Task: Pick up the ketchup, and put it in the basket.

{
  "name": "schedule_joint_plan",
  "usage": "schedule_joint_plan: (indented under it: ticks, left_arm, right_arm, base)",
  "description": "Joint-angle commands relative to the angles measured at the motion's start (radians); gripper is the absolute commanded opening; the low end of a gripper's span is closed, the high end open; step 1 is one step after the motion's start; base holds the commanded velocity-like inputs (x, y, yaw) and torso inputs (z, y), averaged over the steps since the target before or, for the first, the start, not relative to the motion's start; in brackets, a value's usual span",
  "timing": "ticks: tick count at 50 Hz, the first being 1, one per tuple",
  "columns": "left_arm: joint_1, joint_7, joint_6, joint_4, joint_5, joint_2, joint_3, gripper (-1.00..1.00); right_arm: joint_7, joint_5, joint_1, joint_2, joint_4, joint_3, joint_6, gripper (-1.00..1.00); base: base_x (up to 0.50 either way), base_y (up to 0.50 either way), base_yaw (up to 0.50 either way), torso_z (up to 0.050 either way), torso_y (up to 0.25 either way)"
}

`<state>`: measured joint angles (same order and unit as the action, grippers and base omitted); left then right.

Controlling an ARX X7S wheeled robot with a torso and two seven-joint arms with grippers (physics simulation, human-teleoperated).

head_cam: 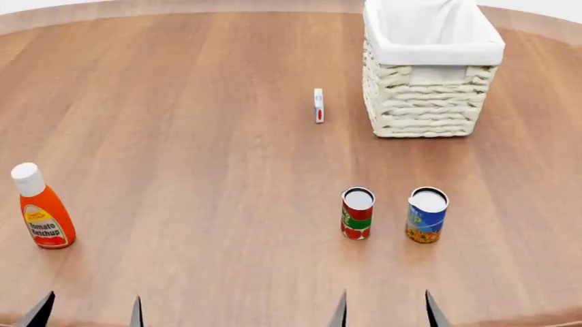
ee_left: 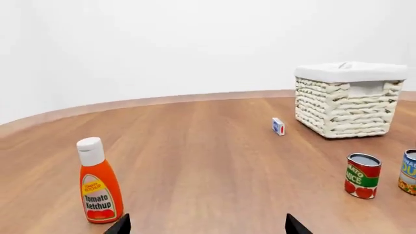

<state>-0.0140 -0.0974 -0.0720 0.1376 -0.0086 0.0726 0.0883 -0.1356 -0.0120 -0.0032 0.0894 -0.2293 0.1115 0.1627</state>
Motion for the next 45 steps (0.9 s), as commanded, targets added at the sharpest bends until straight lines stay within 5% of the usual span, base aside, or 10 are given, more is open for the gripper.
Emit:
schedule_joint_plan:
  ticks: [1,25,45]
  left_arm:
    - [-0.023,0.002,-0.049,0.170,0.005,0.008,-0.018,1.00]
    - [-0.058,-0.030,-0.098,0.360,-0.058,0.043,-0.023,1.00]
    - [-0.055,-0.054,-0.085,0.356,-0.075,0.066,-0.011,1.00]
  right_arm:
    - [-0.001,-0.056,-0.021,0.006,-0.200,0.010,0.094,1.00]
    - [-0.055,-0.057,-0.037,0.035,-0.338,0.030,0.066,1.00]
    - [-0.093,-0.057,-0.032,0.054,-0.335,0.037,0.061,1.00]
  base:
    - [0.00,0.00,0.00,0.000,0.000]
    - [0.01,0.00,0.00,0.000,0.000]
    - [0.49,-0.01,0.00,0.000,0.000]
